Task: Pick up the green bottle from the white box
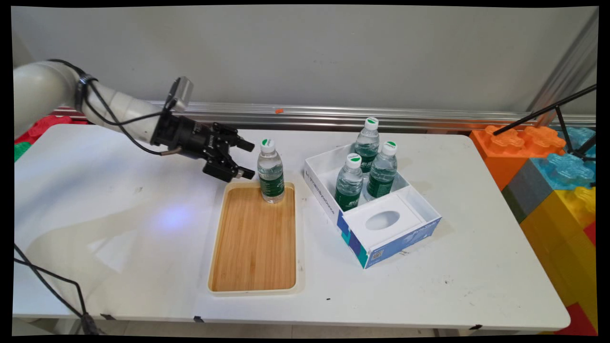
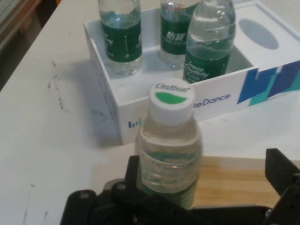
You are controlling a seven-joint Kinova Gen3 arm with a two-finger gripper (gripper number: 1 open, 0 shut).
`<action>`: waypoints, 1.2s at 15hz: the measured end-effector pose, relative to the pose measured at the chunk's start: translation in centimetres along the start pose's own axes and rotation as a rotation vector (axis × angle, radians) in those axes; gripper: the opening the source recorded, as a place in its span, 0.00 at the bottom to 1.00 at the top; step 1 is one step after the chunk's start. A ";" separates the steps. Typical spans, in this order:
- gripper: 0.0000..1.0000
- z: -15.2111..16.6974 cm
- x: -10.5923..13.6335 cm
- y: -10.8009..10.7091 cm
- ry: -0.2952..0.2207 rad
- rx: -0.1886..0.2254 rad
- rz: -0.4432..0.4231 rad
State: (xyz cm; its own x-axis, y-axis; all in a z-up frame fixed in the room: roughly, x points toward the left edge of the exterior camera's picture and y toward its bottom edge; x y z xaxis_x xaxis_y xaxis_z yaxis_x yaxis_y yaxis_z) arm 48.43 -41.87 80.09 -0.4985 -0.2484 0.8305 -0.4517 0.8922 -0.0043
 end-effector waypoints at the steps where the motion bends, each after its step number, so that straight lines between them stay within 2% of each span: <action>1: 1.00 -0.6 0.3 0.4 -0.002 -0.005 -0.008; 10: 1.00 -3.2 2.6 3.2 0.001 -0.036 -0.058; 18: 1.00 -0.8 4.3 4.2 0.036 -0.030 -0.090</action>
State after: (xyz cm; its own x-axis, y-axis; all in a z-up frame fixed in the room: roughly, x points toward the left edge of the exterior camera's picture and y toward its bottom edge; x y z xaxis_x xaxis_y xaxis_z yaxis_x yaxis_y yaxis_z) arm 44.95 -38.95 84.10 -0.4294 -0.3151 0.8463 -0.4712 0.8776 0.0877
